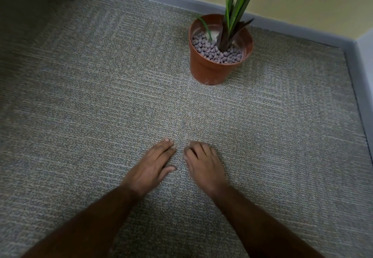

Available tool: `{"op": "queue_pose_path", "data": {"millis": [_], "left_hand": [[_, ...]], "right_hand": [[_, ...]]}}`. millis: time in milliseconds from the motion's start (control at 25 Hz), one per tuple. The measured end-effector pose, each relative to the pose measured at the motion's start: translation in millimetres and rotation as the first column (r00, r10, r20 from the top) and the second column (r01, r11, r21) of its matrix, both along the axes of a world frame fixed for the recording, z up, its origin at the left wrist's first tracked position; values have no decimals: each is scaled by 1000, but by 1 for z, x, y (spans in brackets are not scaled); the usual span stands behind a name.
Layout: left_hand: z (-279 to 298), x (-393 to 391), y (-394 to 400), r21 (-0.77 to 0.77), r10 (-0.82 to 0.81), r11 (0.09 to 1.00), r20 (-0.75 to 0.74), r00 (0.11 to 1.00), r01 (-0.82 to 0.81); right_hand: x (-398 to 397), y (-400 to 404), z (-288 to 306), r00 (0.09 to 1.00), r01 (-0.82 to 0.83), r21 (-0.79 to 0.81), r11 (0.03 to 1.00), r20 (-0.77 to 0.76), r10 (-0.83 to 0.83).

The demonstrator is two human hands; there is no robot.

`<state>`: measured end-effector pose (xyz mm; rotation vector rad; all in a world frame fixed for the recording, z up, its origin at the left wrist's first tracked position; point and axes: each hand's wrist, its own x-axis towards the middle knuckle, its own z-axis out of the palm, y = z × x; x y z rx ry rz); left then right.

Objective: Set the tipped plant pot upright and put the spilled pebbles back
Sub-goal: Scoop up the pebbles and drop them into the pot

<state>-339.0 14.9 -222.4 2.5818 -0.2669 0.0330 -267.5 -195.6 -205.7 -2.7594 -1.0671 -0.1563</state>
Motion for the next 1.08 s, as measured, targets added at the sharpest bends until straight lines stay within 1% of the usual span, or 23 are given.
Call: {"op": "queue_pose_path", "data": {"millis": [80,200,280,360,480,560,640,760,960,1080], "left_hand": [[-2,2,-2,-8,37,999,64,997,-37],[-3,9,0,8,63,998,111,992,-64],[-3,17,2,48,51,997,123,991,-57],[-1,21,4,113,39,992,118,992,-53],[3,20,4,214,82,971,106,991,-103],[3,22,4,217,100,968,118,988,-123],[3,30,7,226,81,968,121,989,-107],[3,39,14,258,11,965,144,990,-48],[7,41,15,309,-80,951,191,978,17],[7,43,15,310,-89,951,205,975,22]], "right_hand": [[4,1,1,1000,21,0,1000,-5,-21],[7,3,0,1000,12,12,1000,-22,-12],[9,3,1,1000,7,2,1000,-4,-7],[10,2,3,999,42,-2,999,34,-42],[12,3,2,995,69,-1,998,77,-68],[16,4,0,994,56,19,998,94,-58],[19,4,-1,993,47,32,998,102,-50],[21,5,-3,993,49,32,998,109,-52],[23,3,-6,998,15,43,999,68,-18],[24,2,-4,994,-13,38,999,113,9]]}}
